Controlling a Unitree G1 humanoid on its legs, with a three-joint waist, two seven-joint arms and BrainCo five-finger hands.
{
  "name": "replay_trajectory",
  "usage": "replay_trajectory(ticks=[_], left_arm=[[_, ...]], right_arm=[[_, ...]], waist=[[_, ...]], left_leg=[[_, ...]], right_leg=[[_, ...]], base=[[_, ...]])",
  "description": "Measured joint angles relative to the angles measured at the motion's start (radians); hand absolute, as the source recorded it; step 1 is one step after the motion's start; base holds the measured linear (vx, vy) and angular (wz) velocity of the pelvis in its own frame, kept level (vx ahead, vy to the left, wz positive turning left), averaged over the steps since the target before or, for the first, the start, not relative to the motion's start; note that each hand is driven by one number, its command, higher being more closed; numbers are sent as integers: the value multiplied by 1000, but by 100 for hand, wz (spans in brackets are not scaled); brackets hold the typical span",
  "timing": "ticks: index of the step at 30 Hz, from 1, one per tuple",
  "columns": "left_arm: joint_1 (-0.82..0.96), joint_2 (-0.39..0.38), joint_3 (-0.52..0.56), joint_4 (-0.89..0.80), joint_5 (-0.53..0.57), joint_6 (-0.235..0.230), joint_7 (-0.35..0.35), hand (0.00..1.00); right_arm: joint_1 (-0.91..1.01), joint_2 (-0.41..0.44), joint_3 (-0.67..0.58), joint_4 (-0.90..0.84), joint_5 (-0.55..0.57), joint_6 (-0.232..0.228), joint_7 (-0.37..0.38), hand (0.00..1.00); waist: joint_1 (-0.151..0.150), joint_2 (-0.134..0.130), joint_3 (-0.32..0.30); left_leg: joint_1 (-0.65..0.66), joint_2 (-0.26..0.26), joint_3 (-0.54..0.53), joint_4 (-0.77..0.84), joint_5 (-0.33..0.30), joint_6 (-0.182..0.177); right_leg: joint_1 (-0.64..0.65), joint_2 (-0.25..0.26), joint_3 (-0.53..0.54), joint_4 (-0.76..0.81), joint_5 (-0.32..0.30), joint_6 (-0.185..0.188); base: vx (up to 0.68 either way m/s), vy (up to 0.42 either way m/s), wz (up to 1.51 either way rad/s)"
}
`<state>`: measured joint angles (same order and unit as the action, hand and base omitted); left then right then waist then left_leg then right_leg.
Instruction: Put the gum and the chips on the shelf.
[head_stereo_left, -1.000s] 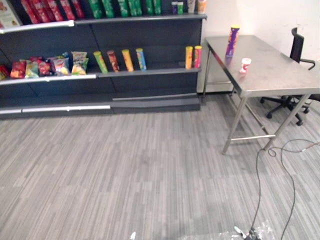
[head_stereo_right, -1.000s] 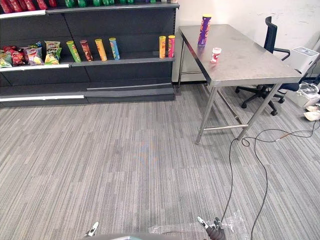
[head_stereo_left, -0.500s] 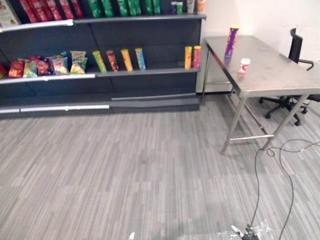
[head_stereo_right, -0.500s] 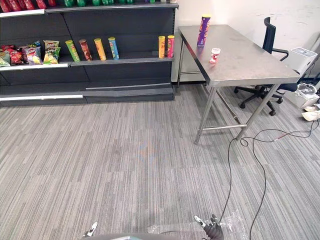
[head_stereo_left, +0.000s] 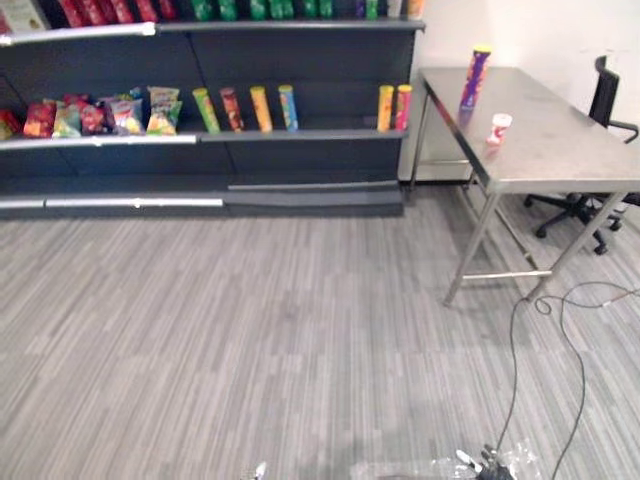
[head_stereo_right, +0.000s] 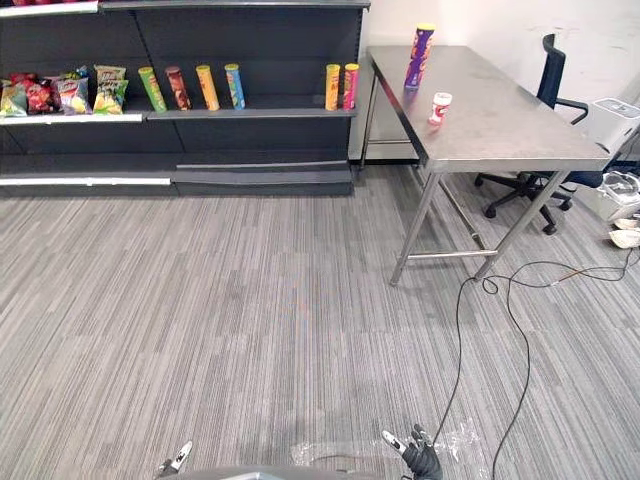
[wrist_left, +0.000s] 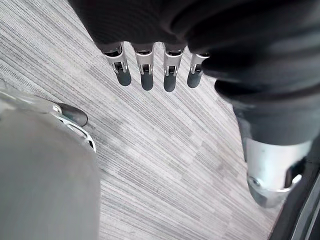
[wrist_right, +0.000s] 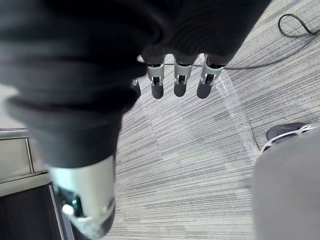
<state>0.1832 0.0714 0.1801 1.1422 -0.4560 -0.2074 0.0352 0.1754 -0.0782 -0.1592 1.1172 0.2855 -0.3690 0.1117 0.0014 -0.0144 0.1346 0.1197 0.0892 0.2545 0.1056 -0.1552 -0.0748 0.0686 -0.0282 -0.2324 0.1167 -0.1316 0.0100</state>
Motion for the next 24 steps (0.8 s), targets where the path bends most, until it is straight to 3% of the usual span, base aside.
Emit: replay_trajectory(ticks=[1,3,5,6,7,11,13,15,16,17,18,19,20,23,24], left_arm=[[-1,8,4,-1,-1,0,1,0],[0,19,25,-5,0,0,0,0],[14,-1,60,-12,-3,1,-2,0],[26,-11,80,-12,-3,2,-2,0],[38,-32,87,-18,-3,2,-2,0],[68,-49,96,-32,-2,-1,-2,0],[84,-59,103,-39,0,-1,0,0],[88,-61,103,-39,0,-1,0,0],[98,-68,102,-36,3,-1,0,0],[101,-71,107,-25,4,3,-2,0],[102,-67,104,-26,7,2,-3,0],[108,-56,101,-26,13,2,-4,0],[108,-33,92,-17,37,1,-4,0],[76,-7,72,5,48,7,-3,0],[75,-6,61,5,49,11,-2,0]], right_arm=[[0,2,0,1,2,9,-1,0],[0,11,0,3,3,22,-3,0],[4,10,-1,-3,0,23,-6,0],[3,2,0,-7,-2,25,-9,0],[3,-8,0,-8,-2,30,-12,0],[-1,-18,1,-9,-13,30,-16,0],[0,-22,0,-10,-13,28,-11,0],[0,-25,-2,-10,-12,20,-5,0],[3,-28,-5,-8,-12,14,2,0],[5,-25,-10,-1,-12,12,3,0],[6,-26,-15,0,-12,12,4,0],[1,-15,-21,7,-18,11,7,0],[-10,-8,-22,13,-46,7,9,0],[-32,8,-31,40,-63,-1,2,0],[-31,6,-49,39,-72,-5,1,0]], waist=[[0,-1,12],[3,-29,29],[4,-27,46],[3,-13,51],[4,0,57],[10,10,67],[10,18,69],[10,28,71],[14,35,72],[21,31,70],[26,32,70],[29,19,55],[26,-4,36],[16,-22,25],[18,-16,15]], left_leg=[[-31,8,1,69,-16,-12],[-116,20,13,248,-16,-13],[-207,58,16,465,-5,2],[-263,82,18,576,-5,19],[-290,96,16,618,-27,14],[-320,98,9,435,-15,1],[-322,106,-17,203,65,-16],[-327,120,-37,116,97,-30],[-328,134,-54,96,102,-36],[-328,133,-52,138,164,-38],[-328,121,-50,168,170,-27],[-336,89,-37,224,122,15],[-356,59,-15,269,68,32],[-374,6,-5,325,-4,70],[-359,-16,6,311,-16,77]], right_leg=[[-28,-12,-6,62,-43,-4],[-50,-36,-8,127,-85,-15],[-47,-42,-1,170,-113,-19],[-44,-42,6,185,-124,-22],[-31,-45,18,189,-128,-19],[-1,-81,60,191,-141,-3],[20,-93,76,191,-161,22],[38,-93,88,191,-177,46],[57,-93,111,191,-191,68],[82,-107,140,180,-205,90],[97,-119,155,164,-208,96],[125,-150,184,113,-210,96],[128,-176,210,93,-206,85],[105,-215,243,157,-151,113],[83,-233,257,201,-113,113]], base=[[-92,-85,26],[-65,-118,14],[-40,-73,-2],[14,25,-16],[36,46,-21],[147,153,-26],[198,239,-19],[213,269,-26],[329,424,-51],[358,452,-55],[473,538,-54],[394,410,-38],[473,433,-27],[330,288,13],[321,298,-9]])
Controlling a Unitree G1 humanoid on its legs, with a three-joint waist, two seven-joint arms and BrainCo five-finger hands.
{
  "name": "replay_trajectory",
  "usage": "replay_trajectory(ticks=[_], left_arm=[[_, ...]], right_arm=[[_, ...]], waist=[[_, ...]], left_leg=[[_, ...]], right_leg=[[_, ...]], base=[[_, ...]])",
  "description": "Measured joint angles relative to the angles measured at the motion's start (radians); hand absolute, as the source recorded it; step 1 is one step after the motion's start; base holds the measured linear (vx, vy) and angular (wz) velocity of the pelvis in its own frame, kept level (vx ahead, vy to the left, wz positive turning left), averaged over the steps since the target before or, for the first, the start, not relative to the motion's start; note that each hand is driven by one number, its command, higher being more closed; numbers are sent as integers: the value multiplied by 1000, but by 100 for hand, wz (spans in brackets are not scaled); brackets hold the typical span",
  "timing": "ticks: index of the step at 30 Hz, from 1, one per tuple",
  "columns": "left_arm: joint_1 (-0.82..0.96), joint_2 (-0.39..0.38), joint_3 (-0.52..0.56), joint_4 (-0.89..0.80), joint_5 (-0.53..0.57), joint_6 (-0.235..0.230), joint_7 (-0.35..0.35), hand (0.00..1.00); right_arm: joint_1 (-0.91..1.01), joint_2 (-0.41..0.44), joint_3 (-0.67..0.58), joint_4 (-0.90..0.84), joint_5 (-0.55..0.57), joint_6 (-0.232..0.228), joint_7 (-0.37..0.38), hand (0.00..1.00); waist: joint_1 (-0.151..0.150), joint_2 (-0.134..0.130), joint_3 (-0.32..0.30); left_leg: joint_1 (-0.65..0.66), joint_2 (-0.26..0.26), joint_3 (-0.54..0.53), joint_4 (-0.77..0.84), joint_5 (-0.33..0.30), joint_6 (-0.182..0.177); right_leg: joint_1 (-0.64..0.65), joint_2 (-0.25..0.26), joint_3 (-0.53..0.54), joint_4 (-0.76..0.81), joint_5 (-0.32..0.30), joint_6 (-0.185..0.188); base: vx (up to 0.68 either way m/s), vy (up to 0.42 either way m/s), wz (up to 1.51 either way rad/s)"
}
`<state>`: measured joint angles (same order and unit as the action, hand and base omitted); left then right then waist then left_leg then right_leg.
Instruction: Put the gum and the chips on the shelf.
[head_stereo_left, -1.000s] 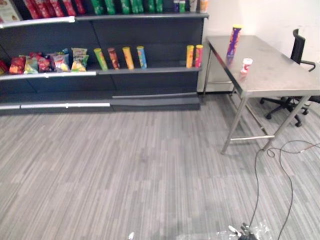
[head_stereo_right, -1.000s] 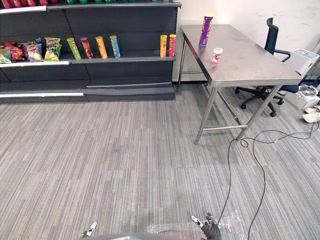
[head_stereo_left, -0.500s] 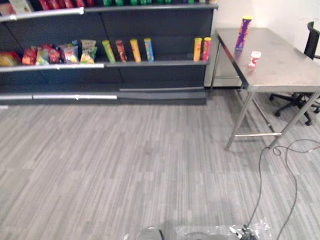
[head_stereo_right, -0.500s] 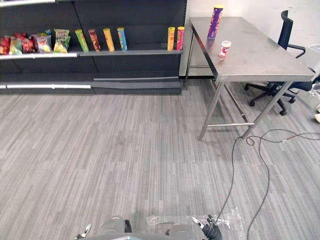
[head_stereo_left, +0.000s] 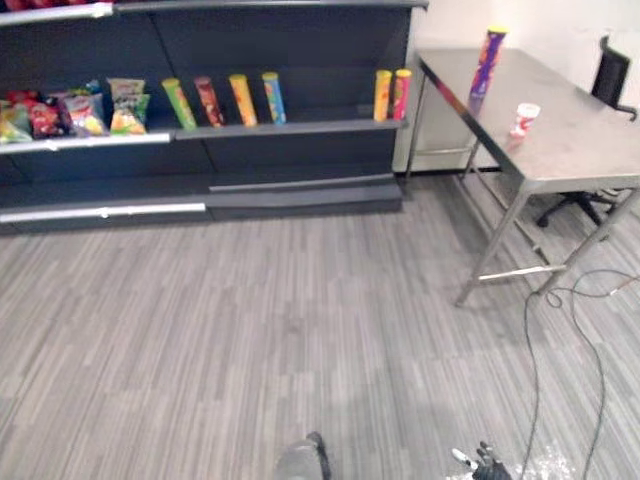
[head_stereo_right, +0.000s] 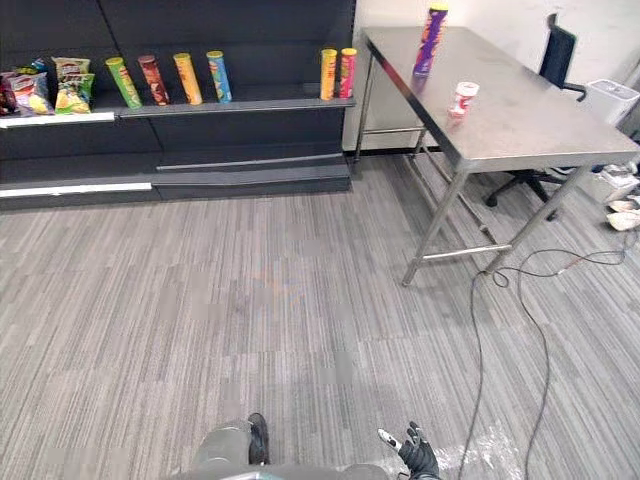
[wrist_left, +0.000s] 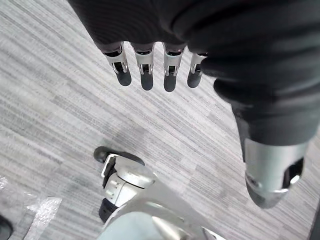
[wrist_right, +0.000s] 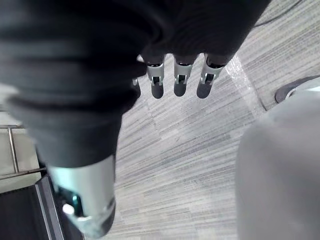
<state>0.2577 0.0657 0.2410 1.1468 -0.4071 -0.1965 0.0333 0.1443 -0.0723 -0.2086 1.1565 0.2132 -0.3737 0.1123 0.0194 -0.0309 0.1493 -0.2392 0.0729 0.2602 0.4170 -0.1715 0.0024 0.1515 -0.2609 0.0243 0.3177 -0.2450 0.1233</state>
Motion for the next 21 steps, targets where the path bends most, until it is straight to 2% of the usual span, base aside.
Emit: replay_trajectory(ticks=[2,4,5,6,7,8,10,11,12,13,14,16,18,19,20,21], left_arm=[[-1,-1,-6,0,0,1,0,0],[4,14,-49,0,0,3,-5,0],[4,18,-59,-2,0,3,-6,0],[1,22,-61,-9,14,2,-5,0],[1,25,-62,-13,30,2,-2,0],[1,26,-62,-13,31,3,-1,0],[-9,25,-60,-12,28,15,-3,0],[-16,24,-60,-12,28,20,-4,0],[-22,23,-58,-10,28,26,-8,0],[-29,22,-57,-9,28,27,-11,0],[-38,20,-46,-8,27,28,-16,0],[-41,2,6,-14,27,28,-18,0],[-47,-9,42,-16,27,25,-19,0],[-59,-26,69,-20,28,24,-19,0],[-75,-57,83,-23,30,24,-20,0],[-80,-74,88,-35,35,20,-20,0]], right_arm=[[-7,1,-20,-4,-3,-7,-8,0],[-10,-4,-19,-8,-18,-17,-26,0],[-8,-4,-17,-10,-17,-19,-31,0],[-9,-3,-17,-11,-14,-24,-40,0],[-12,-4,-6,-11,-8,-25,-42,0],[-14,-3,5,-11,-5,-26,-44,0],[-19,-5,19,-12,5,-41,-52,0],[-19,-6,20,-11,5,-44,-57,0],[-17,-7,21,-11,5,-54,-65,0],[-12,-8,22,-11,6,-63,-69,0],[-5,-4,23,-12,5,-76,-74,0],[20,2,23,-25,9,-85,-81,0],[40,6,29,-44,19,-84,-83,0],[49,7,32,-50,26,-80,-87,0],[51,-14,27,-56,32,-70,-96,0],[47,-24,28,-60,31,-65,-103,0]], waist=[[13,4,-9],[-1,5,-18],[-5,5,-19],[-6,9,-16],[-12,6,-16],[-14,6,-16],[-20,14,-13],[-21,16,-12],[-24,21,-8],[-28,25,-5],[-34,25,-5],[-43,25,-3],[-45,23,-3],[-43,25,-5],[-44,63,-1],[-41,79,-3]], left_leg=[[57,-32,32,-67,-4,7],[148,-79,41,-159,-4,20],[172,-86,41,-177,-5,25],[211,-91,41,-202,-13,39],[251,-89,40,-229,-17,44],[272,-85,40,-246,-17,44],[330,-55,39,-287,-25,51],[340,-45,39,-291,-33,52],[358,-20,36,-293,-49,44],[374,-2,33,-295,-61,31],[393,11,30,-305,-72,14],[440,26,15,-307,-114,-26],[475,34,-1,-303,-151,-62],[508,53,-14,-301,-176,-93],[526,90,-24,-303,-166,-112],[530,106,-23,-300,-145,-116]], right_leg=[[-90,-27,32,173,70,-7],[-203,-79,-1,406,246,-31],[-219,-95,-21,450,288,-37],[-258,-107,-67,552,255,-62],[-278,-101,-128,596,171,-66],[-285,-89,-162,592,132,-61],[-326,-7,-264,481,22,-60],[-340,17,-280,438,12,-60],[-368,63,-303,335,15,-57],[-388,93,-310,241,24,-53],[-408,118,-309,105,68,-48],[-434,122,-299,-82,178,-47],[-434,118,-280,-161,226,-42],[-423,124,-275,-144,333,-61],[-430,147,-305,-79,305,-112],[-429,156,-313,-57,277,-120]], base=[[328,284,-20],[267,192,-3],[279,158,2],[278,113,-4],[264,89,-6],[340,39,-12],[338,-28,-12],[252,-81,-3],[244,-107,6],[381,-165,19],[417,-185,24],[487,-225,26],[433,-228,29],[580,-318,49],[691,-364,42],[570,-300,31]])
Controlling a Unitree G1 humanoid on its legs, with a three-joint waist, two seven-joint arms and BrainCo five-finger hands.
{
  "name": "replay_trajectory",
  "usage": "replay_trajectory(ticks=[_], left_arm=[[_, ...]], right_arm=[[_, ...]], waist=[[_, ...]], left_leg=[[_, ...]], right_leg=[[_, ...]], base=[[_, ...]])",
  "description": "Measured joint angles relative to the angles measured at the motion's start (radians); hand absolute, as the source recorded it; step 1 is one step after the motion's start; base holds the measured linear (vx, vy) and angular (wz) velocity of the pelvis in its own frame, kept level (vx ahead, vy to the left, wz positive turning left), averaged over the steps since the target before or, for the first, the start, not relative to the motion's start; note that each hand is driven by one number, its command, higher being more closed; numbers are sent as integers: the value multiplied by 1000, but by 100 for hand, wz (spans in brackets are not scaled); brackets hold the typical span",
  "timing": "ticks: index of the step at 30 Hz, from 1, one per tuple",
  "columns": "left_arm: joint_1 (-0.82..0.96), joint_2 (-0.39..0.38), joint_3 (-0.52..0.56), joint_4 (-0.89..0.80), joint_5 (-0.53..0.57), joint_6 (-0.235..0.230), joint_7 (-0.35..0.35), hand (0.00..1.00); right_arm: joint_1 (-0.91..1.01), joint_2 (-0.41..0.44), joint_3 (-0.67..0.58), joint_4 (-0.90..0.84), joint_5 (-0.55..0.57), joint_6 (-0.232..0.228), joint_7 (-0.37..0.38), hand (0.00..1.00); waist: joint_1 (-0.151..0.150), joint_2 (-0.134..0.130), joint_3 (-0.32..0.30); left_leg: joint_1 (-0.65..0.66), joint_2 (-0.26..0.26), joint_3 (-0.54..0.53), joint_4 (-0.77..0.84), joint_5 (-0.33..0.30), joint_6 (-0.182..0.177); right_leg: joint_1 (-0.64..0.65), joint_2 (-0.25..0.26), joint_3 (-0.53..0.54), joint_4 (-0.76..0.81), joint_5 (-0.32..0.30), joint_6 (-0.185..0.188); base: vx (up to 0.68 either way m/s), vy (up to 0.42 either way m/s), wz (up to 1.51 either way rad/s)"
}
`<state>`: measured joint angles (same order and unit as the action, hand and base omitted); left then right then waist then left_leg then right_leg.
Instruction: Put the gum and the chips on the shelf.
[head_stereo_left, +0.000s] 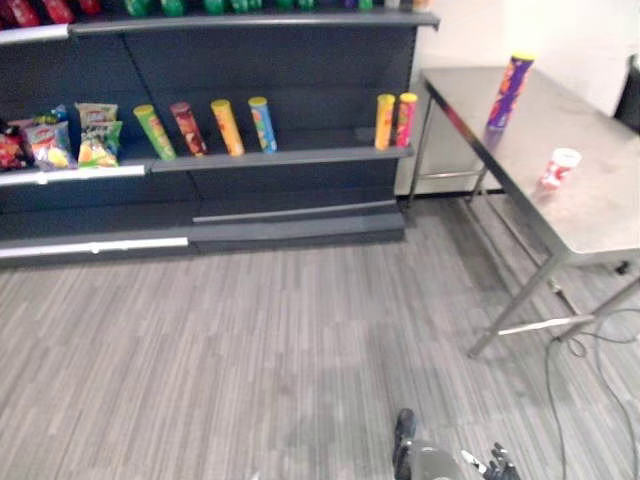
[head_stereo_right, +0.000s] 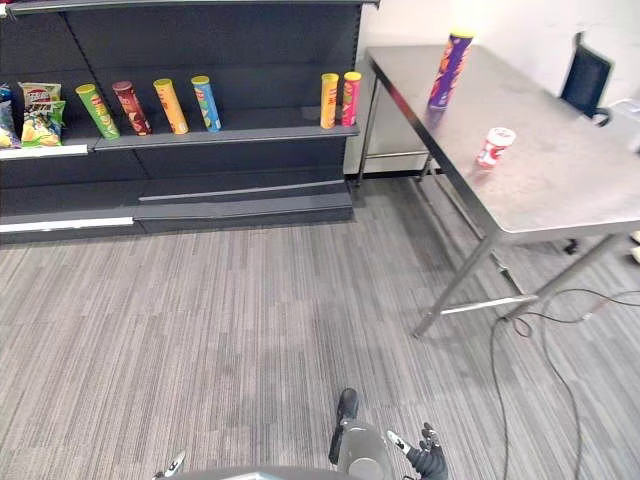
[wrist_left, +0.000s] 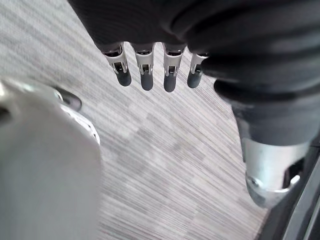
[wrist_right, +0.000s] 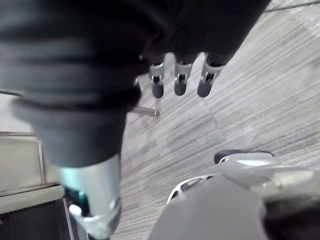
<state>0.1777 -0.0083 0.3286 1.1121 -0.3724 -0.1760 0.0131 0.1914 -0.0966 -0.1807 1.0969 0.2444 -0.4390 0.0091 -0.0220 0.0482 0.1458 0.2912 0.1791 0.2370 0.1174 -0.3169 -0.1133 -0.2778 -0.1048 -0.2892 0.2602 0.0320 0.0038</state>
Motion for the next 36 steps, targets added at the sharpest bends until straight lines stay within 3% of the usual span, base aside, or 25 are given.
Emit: replay_trajectory(ticks=[2,5,6,7,9,11,14,16,18,19,20,21,22,23,24,26,30,32,33,34,36], left_arm=[[-20,-31,15,-20,2,-23,2,0],[-35,-34,35,-27,0,-19,1,0],[-35,-32,55,-40,-2,-19,-4,0],[-36,-34,67,-45,-8,-19,-19,0],[-36,-32,73,-54,-20,-21,-27,0],[-35,-27,68,-57,-41,-26,-25,0],[-28,-23,46,-57,-87,-38,-18,0],[-27,-15,24,-59,-98,-49,-16,0],[-26,-16,19,-59,-107,-57,-15,0],[-25,-19,20,-60,-121,-60,-13,0],[-25,-19,20,-61,-122,-60,-12,0],[-17,-21,21,-73,-126,-62,-12,0],[-4,-19,23,-81,-127,-64,-12,0],[3,-11,23,-85,-126,-67,-12,0],[9,2,24,-87,-124,-74,-12,0],[10,30,21,-73,-122,-76,-12,0],[13,52,-26,-5,-121,-67,-9,0],[12,62,-62,5,-107,-56,-8,0],[14,66,-81,4,-87,-54,-9,0],[16,76,-107,5,-71,-52,-9,0],[24,85,-129,6,-45,-37,0,0]], right_arm=[[-4,-6,3,-28,1,16,-8,0],[-12,-6,29,-36,-2,20,-9,0],[-12,-1,34,-51,-2,22,-8,0],[-12,2,36,-68,-2,22,-5,0],[-18,3,38,-71,-2,23,-4,0],[-22,8,38,-68,-1,29,-3,0],[-27,20,26,-57,0,42,3,0],[-31,33,20,-58,0,43,25,0],[-32,36,20,-59,0,42,31,0],[-32,36,21,-60,1,42,38,0],[-32,36,22,-60,1,42,38,0],[-32,35,31,-60,9,41,41,0],[-33,37,38,-59,12,40,44,0],[-35,50,43,-56,12,41,46,0],[-38,69,43,-54,10,41,55,0],[-53,102,40,-43,5,42,63,0],[-66,100,27,5,-11,43,52,0],[-64,86,21,15,-12,43,36,0],[-66,72,20,18,-23,43,27,0],[-74,65,12,16,-30,41,21,0],[-84,58,16,14,-29,40,16,0]], waist=[[2,5,1],[-2,2,1],[0,-4,1],[-1,-4,1],[2,-10,4],[1,-14,6],[11,-22,9],[22,-36,10],[25,-39,10],[28,-39,10],[28,-39,10],[31,-36,11],[40,-42,8],[55,-48,0],[55,-72,-5],[51,-103,-16],[50,-99,-40],[49,-93,-46],[49,-86,-42],[42,-71,-32],[24,-68,-30]], left_leg=[[1,31,3,42,98,-14],[-37,73,1,219,175,-25],[-113,110,-7,406,235,-11],[-206,153,-32,603,352,9],[-332,197,-60,867,352,10],[-415,197,-54,975,289,16],[-461,179,6,851,183,21],[-463,118,58,563,155,21],[-460,66,57,330,170,24],[-462,28,50,132,221,18],[-463,25,49,114,225,16],[-468,16,31,30,248,13],[-471,10,23,52,319,14],[-465,-13,30,95,329,33],[-475,-26,42,136,290,65],[-477,-53,63,184,225,87],[-397,-107,85,149,191,126],[-346,-137,96,104,173,138],[-303,-152,108,68,154,140],[-251,-162,112,45,139,143],[-180,-161,134,25,134,153]], right_leg=[[11,11,-21,69,-71,-30],[64,42,-17,75,-131,-46],[91,61,-7,66,-153,-53],[126,83,4,48,-169,-60],[177,105,25,27,-192,-73],[258,108,37,-14,-208,-79],[374,95,66,-72,-212,-53],[415,55,89,-84,-241,-29],[425,25,98,-79,-261,-4],[434,-3,109,-71,-284,29],[435,-6,110,-70,-287,32],[448,-21,129,-58,-316,62],[464,-35,159,-50,-342,80],[474,-58,197,-61,-353,74],[480,-66,238,-69,-347,68],[476,-94,302,-66,-283,74],[469,-130,332,9,-170,85],[393,-153,345,189,-134,84],[310,-174,337,365,-63,97],[239,-191,313,534,-36,96],[176,-210,207,676,-124,63]], base=[[536,-322,10],[423,-256,-15],[314,-176,-38],[302,-149,-40],[319,-89,-38],[364,-50,-24],[276,29,-23],[262,136,-22],[213,162,-8],[283,265,-8],[358,356,-17],[412,416,-32],[479,447,-64],[525,409,-70],[444,300,-52],[342,255,-16],[317,256,-12],[309,229,-4],[302,190,-12],[245,144,-12],[256,106,-7]])
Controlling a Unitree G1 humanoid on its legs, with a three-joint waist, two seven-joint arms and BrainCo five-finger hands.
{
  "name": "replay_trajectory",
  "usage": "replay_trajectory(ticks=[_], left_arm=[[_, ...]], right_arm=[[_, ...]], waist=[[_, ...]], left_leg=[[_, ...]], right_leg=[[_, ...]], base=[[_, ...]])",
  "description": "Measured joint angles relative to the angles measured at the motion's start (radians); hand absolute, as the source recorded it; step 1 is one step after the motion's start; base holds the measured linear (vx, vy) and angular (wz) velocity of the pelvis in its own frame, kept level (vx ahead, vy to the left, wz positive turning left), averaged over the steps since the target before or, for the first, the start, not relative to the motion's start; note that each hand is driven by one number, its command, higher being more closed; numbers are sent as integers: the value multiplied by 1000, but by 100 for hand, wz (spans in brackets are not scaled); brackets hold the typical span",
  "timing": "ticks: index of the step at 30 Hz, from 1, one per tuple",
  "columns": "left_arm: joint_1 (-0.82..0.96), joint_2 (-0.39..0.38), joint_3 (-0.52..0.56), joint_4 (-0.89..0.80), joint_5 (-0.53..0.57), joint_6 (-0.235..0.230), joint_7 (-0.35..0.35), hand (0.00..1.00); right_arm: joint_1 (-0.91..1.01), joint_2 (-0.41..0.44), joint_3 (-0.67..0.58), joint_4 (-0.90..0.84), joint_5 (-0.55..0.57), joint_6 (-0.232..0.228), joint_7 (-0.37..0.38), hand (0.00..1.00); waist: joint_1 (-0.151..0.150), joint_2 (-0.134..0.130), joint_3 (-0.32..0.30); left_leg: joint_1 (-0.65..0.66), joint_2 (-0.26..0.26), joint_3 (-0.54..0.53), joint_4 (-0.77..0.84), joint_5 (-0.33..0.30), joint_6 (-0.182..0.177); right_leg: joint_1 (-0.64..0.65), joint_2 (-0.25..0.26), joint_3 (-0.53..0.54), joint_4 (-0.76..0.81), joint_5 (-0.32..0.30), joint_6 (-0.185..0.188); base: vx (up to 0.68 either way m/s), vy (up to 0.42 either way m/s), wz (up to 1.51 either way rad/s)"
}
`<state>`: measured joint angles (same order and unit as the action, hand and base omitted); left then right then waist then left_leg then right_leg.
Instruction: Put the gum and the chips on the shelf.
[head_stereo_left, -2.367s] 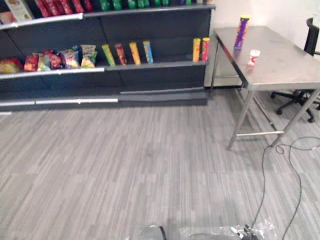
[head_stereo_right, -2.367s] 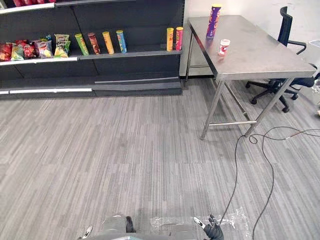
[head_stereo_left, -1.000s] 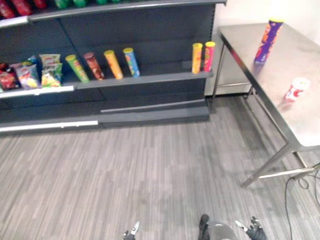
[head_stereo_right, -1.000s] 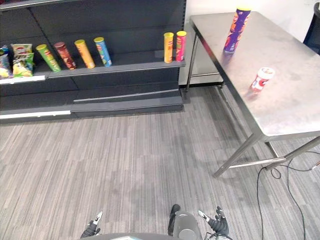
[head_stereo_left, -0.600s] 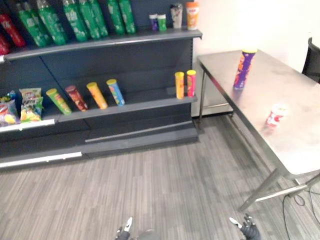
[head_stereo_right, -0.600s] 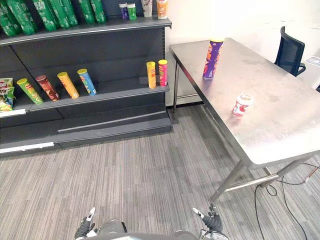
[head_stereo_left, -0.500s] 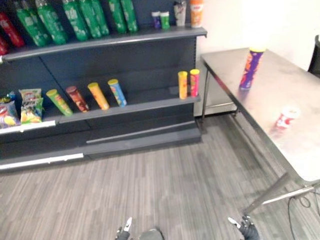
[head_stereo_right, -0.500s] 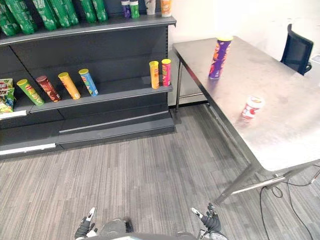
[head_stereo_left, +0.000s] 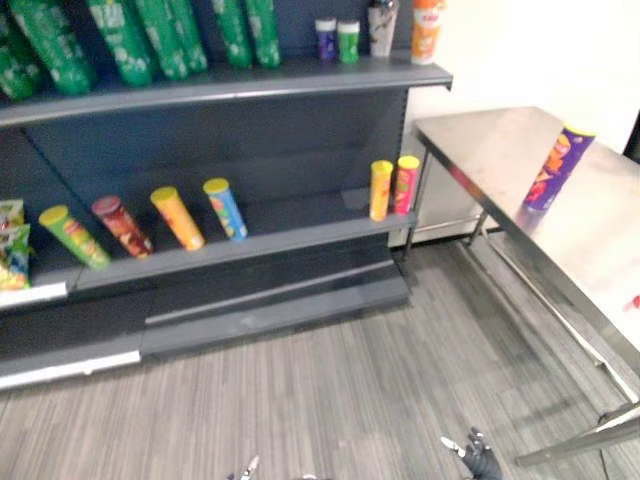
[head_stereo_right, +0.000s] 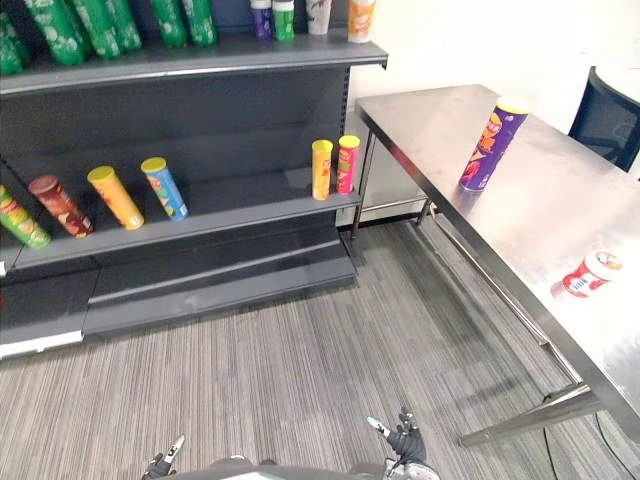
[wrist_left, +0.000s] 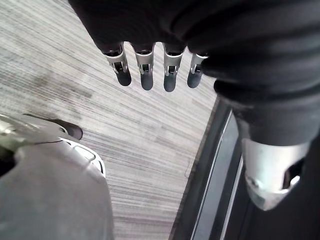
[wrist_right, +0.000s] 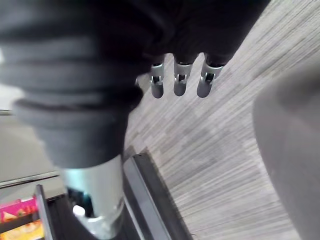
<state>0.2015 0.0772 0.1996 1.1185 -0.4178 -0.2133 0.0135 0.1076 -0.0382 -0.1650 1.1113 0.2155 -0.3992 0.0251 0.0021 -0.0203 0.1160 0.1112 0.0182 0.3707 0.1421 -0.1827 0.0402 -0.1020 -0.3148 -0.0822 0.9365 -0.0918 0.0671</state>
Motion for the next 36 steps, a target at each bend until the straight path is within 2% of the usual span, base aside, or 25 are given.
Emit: replay_trajectory(ticks=[1,2,4,5,6,7,8,10,11,13,15,16,18,19,21,24,26,27,31,32,33,34,36], left_arm=[[5,2,-11,0,1,12,6,0],[4,3,-12,0,0,16,7,0],[6,4,-12,1,1,28,10,0],[7,5,-11,0,1,27,10,0],[15,17,2,-6,5,25,7,0],[15,17,11,1,9,23,8,0],[19,0,14,23,11,23,10,0],[17,-9,13,24,11,21,9,0],[18,-13,18,25,11,21,10,0],[18,-8,14,25,11,21,8,0],[17,-6,2,24,30,21,7,0],[9,-4,-2,23,42,23,5,0],[-5,-4,-7,21,45,34,6,0],[-9,-1,-7,20,45,46,5,0],[-9,3,-8,20,45,54,5,0],[-12,5,-20,20,44,64,4,0],[-19,7,-32,20,39,64,-1,0],[-19,7,-34,20,38,64,-2,0],[-55,3,-39,23,27,63,-44,0],[-72,-3,-35,22,27,61,-55,0],[-77,-5,-34,22,26,60,-58,0],[-86,-8,-28,18,25,59,-58,0],[-93,-19,-9,5,-5,56,-58,0]], right_arm=[[-6,-4,15,0,0,-1,1,0],[-10,-3,18,0,0,-2,2,0],[-23,-3,20,0,-1,-20,5,0],[-22,-2,23,0,-1,-23,5,0],[-16,4,28,2,1,-31,7,0],[-21,-5,28,6,3,-31,8,0],[-35,-18,42,5,25,-43,18,0],[-37,-35,60,5,37,-50,38,0],[-37,-41,72,6,38,-50,53,0],[-35,-44,94,4,38,-50,64,0],[-25,-45,97,2,40,-49,72,0],[-26,-44,98,0,42,-50,73,0],[-25,-44,105,-3,40,-49,73,0],[-25,-41,106,-3,40,-48,73,0],[-24,-41,110,-4,41,-48,72,0],[-24,-41,110,-6,61,-47,64,0],[-25,-42,98,-15,72,-47,47,0],[-25,-42,94,-17,72,-47,46,0],[-25,-45,60,-18,79,-47,18,0],[-24,-45,46,-18,79,-43,8,0],[-23,-45,40,-19,79,-41,4,0],[-17,-44,17,-28,78,-35,0,0],[11,-47,-5,-45,78,-25,-10,0]], waist=[[0,4,0],[2,5,1],[0,8,3],[0,4,5],[4,-24,17],[9,-21,19],[0,9,27],[-2,24,40],[4,27,39],[0,21,43],[-4,17,52],[-4,29,49],[-2,24,53],[-2,31,60],[0,26,60],[-6,33,62],[-25,39,65],[-27,40,66],[-30,43,67],[-31,49,67],[-32,50,67],[-35,50,66],[-45,54,65]], left_leg=[[48,10,23,-21,4,-5],[58,18,36,-19,7,-8],[89,54,71,-13,10,-14],[99,55,78,-19,11,-22],[128,30,85,-47,20,-40],[150,33,88,-71,19,-52],[160,64,103,-92,25,-67],[164,74,144,-96,17,-80],[167,83,173,-98,13,-85],[178,87,200,-100,12,-86],[190,102,205,-96,-7,-115],[192,113,222,-92,-25,-132],[187,122,228,-94,-51,-138],[188,129,242,-101,-65,-144],[188,131,252,-101,-67,-145],[187,136,280,-99,-68,-153],[187,142,306,-72,-61,-166],[186,144,308,-65,-61,-166],[160,174,338,103,-49,-187],[147,189,350,169,-30,-210],[142,195,358,202,-14,-212],[122,217,359,298,24,-206],[66,273,321,501,125,-132]], right_leg=[[-24,0,-98,-16,-51,-16],[-39,3,-142,-43,-71,-21],[-71,29,-295,-266,-78,-26],[-73,40,-323,-350,-52,-23],[-73,54,-354,-507,97,-52],[-60,76,-367,-517,73,-81],[-59,111,-382,-559,75,-80],[-53,148,-422,-613,79,-85],[-47,170,-462,-654,79,-85],[-23,201,-465,-713,79,-85],[9,239,-461,-786,97,-113],[17,256,-466,-821,94,-110],[19,258,-500,-833,90,-116],[18,257,-519,-833,90,-116],[19,260,-525,-841,92,-113],[2,266,-519,-835,92,-114],[-28,259,-509,-789,69,-146],[-29,258,-507,-783,64,-150],[-64,241,-459,-669,4,-164],[-69,241,-456,-657,0,-171],[-68,242,-455,-654,-5,-177],[-58,244,-447,-659,-18,-186],[-16,261,-405,-688,-47,-179]], base=[[265,68,-18],[316,28,-39],[262,-66,-41],[259,-89,-40],[269,-119,-52],[285,-168,-86],[212,-156,-76],[149,-123,-77],[107,-119,-81],[23,-92,-66],[-47,-18,-36],[-54,28,-13],[-102,61,-10],[-107,74,-10],[-37,58,-13],[18,67,-21],[72,60,-29],[98,29,-36],[115,-29,-48],[196,-96,-71],[174,-97,-91],[233,-152,-94],[214,-124,-92]])
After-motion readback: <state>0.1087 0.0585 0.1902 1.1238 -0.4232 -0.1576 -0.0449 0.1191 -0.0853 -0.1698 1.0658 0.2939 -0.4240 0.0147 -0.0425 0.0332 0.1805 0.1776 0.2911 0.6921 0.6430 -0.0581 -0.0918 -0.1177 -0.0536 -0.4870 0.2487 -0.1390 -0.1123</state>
